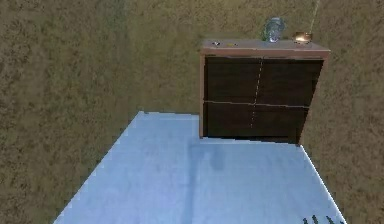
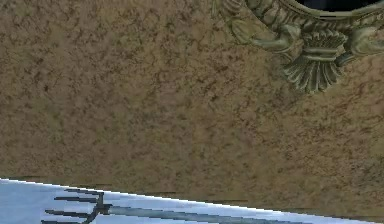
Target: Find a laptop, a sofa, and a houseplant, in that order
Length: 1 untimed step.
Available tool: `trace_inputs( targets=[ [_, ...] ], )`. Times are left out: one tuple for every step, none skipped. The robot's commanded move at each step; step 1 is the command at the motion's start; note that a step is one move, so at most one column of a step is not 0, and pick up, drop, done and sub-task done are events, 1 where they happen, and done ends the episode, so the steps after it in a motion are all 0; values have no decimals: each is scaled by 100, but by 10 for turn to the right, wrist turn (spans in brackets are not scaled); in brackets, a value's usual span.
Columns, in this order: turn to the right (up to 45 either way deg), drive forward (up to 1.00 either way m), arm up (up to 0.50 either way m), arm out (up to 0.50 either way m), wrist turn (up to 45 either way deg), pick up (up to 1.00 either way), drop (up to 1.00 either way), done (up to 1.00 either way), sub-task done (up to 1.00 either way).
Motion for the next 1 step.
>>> trace_inputs(
  targets=[
    [-30, 0, 0, 0, 0, 0, 0, 0, 0]
  ],
)
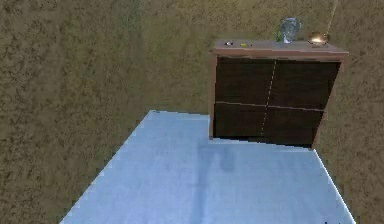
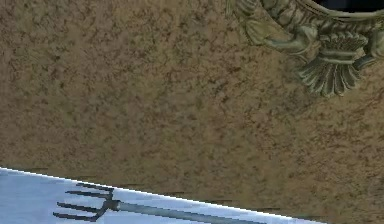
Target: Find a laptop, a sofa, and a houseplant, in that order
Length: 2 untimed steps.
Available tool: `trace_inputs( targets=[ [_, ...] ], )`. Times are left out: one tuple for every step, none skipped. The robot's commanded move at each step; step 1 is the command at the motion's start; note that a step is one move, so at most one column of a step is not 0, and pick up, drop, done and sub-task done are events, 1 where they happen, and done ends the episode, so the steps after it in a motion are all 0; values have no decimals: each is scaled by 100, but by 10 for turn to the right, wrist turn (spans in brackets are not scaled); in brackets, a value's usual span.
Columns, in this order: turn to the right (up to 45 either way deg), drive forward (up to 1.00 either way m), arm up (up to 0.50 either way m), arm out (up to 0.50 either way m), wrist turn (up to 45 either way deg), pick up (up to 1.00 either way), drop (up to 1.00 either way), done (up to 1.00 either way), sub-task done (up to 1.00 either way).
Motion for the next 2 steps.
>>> trace_inputs(
  targets=[
    [0, 100, 0, 0, 0, 0, 0, 0, 0],
    [0, 50, 0, 0, 0, 0, 0, 0, 0]
  ],
)
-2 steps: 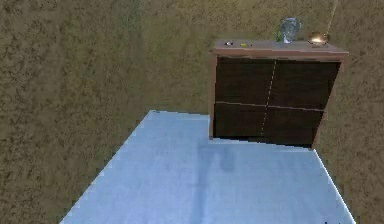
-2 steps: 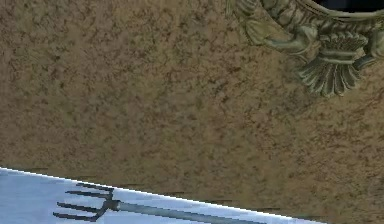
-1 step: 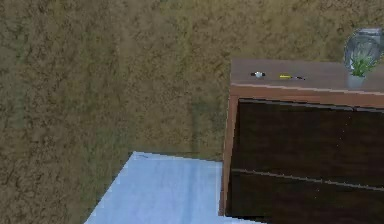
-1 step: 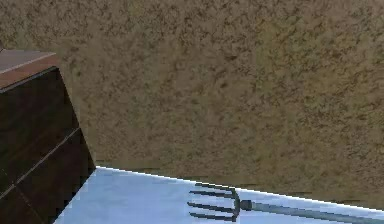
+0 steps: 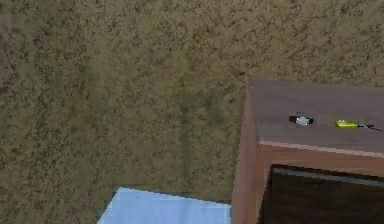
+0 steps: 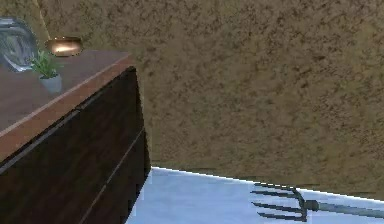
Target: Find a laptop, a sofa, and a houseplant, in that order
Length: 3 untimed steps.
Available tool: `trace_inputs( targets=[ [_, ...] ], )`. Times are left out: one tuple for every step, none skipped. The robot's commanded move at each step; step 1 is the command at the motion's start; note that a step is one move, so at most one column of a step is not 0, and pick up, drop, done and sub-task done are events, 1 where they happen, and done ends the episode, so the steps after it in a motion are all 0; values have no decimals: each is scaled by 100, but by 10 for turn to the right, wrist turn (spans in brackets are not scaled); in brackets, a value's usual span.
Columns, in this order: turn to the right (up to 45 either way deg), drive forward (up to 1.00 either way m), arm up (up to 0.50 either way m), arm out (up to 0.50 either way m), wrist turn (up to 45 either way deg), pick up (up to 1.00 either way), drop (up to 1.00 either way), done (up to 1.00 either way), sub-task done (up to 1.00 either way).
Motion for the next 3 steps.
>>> trace_inputs(
  targets=[
    [450, 0, 0, 0, 0, 0, 0, 0, 0],
    [120, 0, 0, 0, 0, 0, 0, 0, 0],
    [0, 0, 0, 0, 0, 0, 0, 100, 0]
  ],
)
